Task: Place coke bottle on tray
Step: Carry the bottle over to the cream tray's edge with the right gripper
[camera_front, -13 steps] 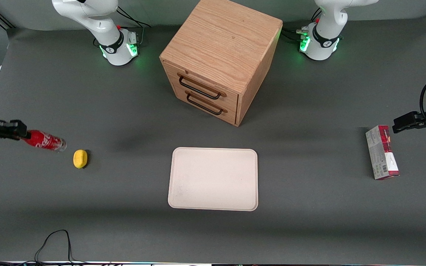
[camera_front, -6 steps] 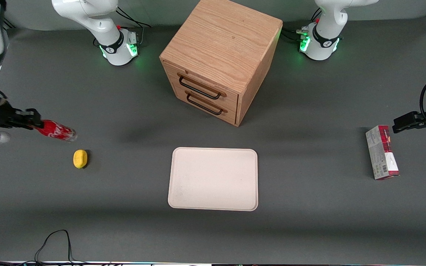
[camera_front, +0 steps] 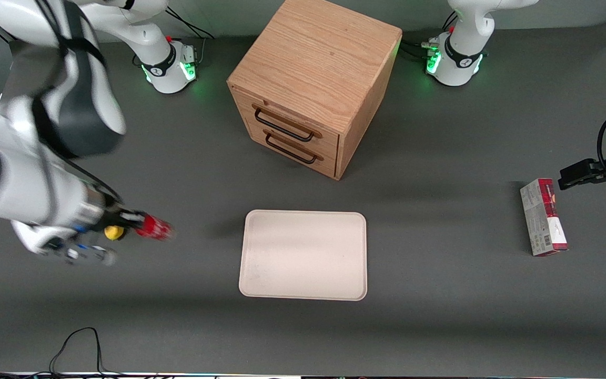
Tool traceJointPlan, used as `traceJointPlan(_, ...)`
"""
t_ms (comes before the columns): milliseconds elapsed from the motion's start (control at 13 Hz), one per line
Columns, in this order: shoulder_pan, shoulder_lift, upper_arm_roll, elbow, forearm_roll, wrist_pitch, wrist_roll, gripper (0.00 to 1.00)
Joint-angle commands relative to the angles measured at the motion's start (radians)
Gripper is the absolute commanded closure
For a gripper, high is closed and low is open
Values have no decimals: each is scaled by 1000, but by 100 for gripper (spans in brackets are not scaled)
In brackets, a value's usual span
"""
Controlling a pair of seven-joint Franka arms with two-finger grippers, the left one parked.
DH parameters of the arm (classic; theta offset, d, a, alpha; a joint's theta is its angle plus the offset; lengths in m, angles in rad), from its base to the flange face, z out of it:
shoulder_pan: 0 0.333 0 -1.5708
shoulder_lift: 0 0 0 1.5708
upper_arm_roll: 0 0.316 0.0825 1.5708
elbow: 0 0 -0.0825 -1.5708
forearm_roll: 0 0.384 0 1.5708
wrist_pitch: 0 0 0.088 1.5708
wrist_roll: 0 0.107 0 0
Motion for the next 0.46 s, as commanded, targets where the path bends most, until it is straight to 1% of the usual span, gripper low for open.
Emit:
traceJointPlan(0, -3, 174, 69, 214, 19, 63, 170, 100)
traceJointPlan(154, 17, 230, 89, 218, 15, 157, 237, 100)
traceJointPlan(385, 58, 293, 88, 218, 9, 266, 280, 100)
